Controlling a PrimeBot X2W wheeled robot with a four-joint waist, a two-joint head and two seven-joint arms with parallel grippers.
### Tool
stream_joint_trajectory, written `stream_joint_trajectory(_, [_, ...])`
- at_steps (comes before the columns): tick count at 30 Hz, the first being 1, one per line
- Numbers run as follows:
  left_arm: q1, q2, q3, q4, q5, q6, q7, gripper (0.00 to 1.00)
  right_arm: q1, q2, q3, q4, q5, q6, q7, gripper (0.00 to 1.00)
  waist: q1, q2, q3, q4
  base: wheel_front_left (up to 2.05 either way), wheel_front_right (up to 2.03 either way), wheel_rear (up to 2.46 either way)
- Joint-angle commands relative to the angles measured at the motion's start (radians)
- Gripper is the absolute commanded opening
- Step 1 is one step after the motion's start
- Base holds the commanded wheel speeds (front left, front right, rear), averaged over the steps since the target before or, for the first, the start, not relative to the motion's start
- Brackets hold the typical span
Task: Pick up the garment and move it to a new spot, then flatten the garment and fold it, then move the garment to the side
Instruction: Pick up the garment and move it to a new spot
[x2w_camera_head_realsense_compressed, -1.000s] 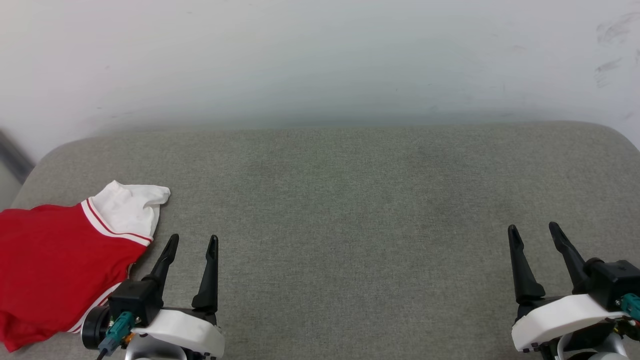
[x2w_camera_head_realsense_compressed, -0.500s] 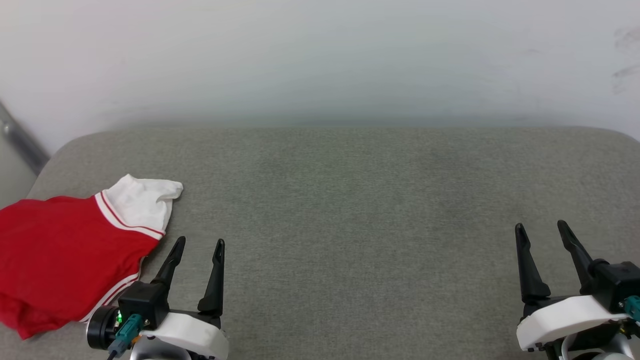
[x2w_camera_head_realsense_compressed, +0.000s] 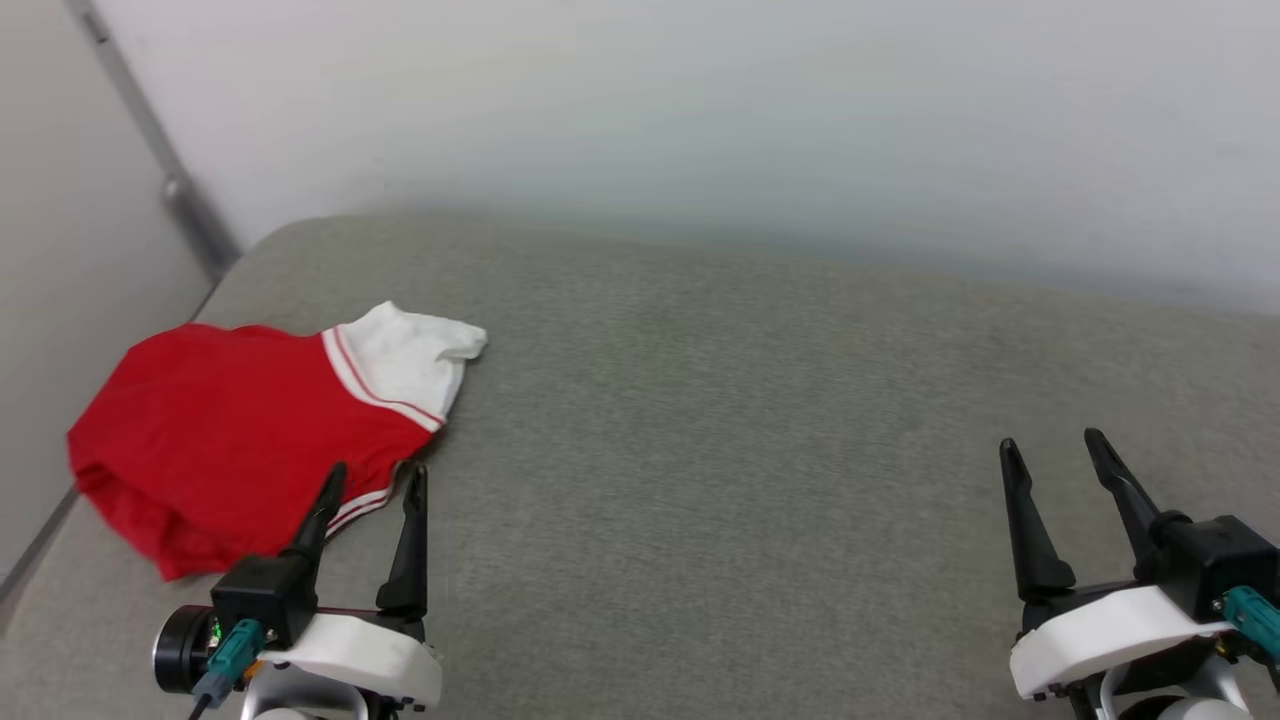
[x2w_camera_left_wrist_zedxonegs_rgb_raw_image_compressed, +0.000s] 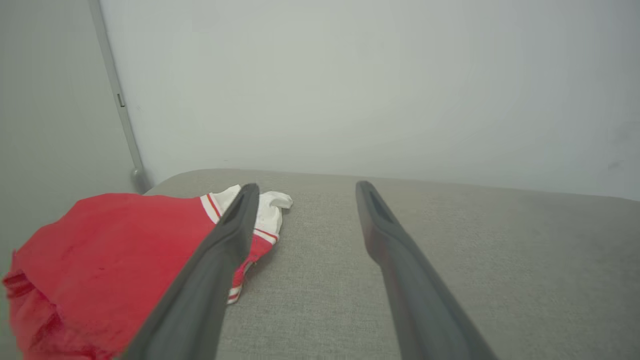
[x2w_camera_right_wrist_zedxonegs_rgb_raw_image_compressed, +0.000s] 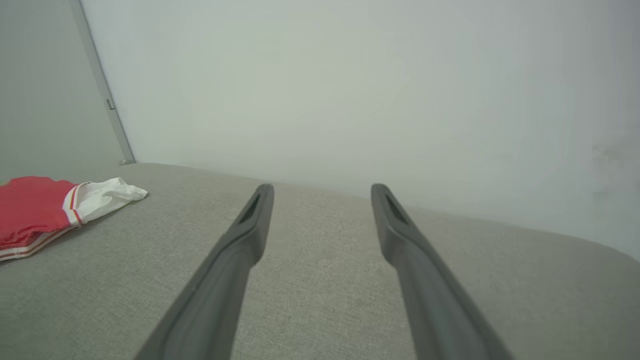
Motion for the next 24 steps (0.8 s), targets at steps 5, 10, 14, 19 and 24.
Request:
stream_joint_trajectory(5, [-0.007,0.004,0.015,-0.006,0.002,0.004,-0.003,1.00,-0.012,0.003,0.030,-0.006,0.004,0.000,0.001,1.00,0.0000,0.0000,-0.010,0.109,0.00,0.00,0.00])
stream_joint_trajectory(10, [0.003,0.009,0.029,-0.007,0.005,0.004,-0.003,1.00,-0.017,0.002,0.057,-0.003,0.012,0.000,-0.004,1.00,0.0000,0.0000,-0.013,0.183,0.00,0.00,0.00])
stream_joint_trajectory(14, [0.015,0.019,0.051,-0.002,0.006,0.004,-0.003,1.00,-0.019,0.002,0.084,0.004,0.021,0.000,-0.008,1.00,0.0000,0.0000,-0.020,0.258,0.00,0.00,0.00])
stream_joint_trajectory(19, [0.028,0.020,0.066,-0.008,0.007,0.003,-0.003,1.00,-0.028,0.002,0.100,0.009,0.022,0.000,-0.008,1.00,0.0000,0.0000,-0.019,0.293,0.00,0.00,0.00])
stream_joint_trajectory(24, [0.041,0.015,0.077,-0.024,0.008,0.006,-0.003,1.00,-0.041,0.002,0.109,0.012,0.022,0.000,-0.008,1.00,0.0000,0.0000,-0.010,0.299,0.00,0.00,0.00])
